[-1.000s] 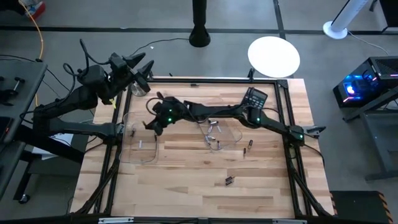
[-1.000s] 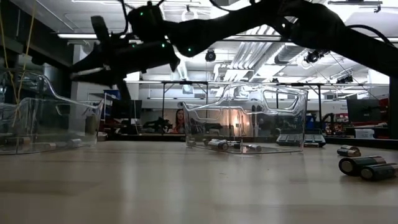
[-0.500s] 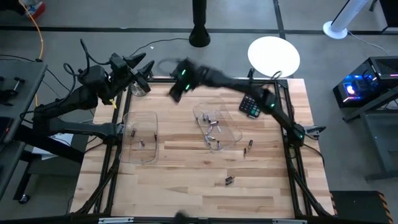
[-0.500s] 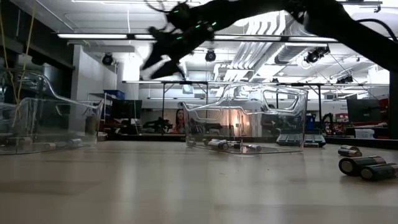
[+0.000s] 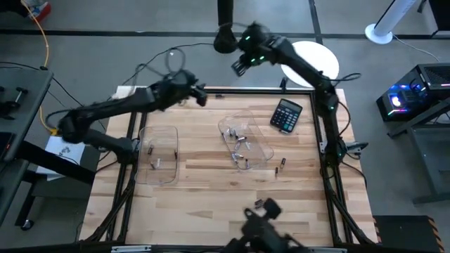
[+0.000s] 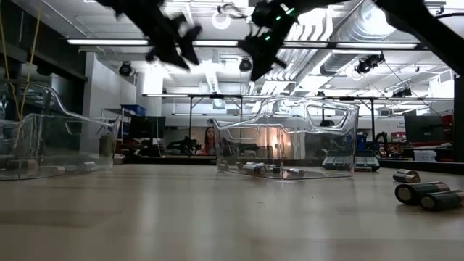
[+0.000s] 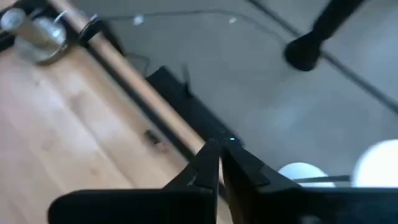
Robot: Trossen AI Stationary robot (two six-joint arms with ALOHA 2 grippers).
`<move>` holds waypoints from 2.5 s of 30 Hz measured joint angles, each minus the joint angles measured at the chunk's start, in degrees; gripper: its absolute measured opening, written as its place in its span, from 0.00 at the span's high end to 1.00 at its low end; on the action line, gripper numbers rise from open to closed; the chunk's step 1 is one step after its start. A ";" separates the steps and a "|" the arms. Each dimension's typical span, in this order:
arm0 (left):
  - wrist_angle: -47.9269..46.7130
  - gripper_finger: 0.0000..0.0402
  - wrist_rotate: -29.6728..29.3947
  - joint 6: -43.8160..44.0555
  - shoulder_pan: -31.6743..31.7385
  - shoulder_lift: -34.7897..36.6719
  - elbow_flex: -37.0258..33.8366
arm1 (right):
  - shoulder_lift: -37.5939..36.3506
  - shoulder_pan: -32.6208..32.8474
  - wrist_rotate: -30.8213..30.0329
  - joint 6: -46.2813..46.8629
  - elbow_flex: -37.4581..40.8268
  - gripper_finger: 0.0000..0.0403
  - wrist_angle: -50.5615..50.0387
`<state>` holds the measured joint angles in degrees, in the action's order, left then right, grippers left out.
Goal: Sort batteries
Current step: Put the black battery into the left transparent bin
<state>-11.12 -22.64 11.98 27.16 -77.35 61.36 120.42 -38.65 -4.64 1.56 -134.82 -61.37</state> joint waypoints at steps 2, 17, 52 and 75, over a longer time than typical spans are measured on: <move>2.92 0.75 4.02 2.35 2.54 -5.37 0.28 | -3.13 -0.88 -0.29 0.31 0.00 0.96 -1.47; 2.33 1.00 27.93 19.28 9.54 -37.36 18.87 | -17.83 3.12 -0.50 3.31 -0.02 1.00 -11.59; -1.28 1.00 18.87 18.85 12.76 -47.53 23.76 | -18.77 7.93 -1.33 3.98 0.00 1.00 -14.33; -12.36 0.97 25.20 -12.58 11.47 -42.58 24.12 | -18.77 7.91 -0.94 3.34 0.00 1.00 -14.72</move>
<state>-23.49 2.56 -0.60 38.63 -119.93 85.48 101.65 -30.74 -5.58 4.91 -134.82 -76.09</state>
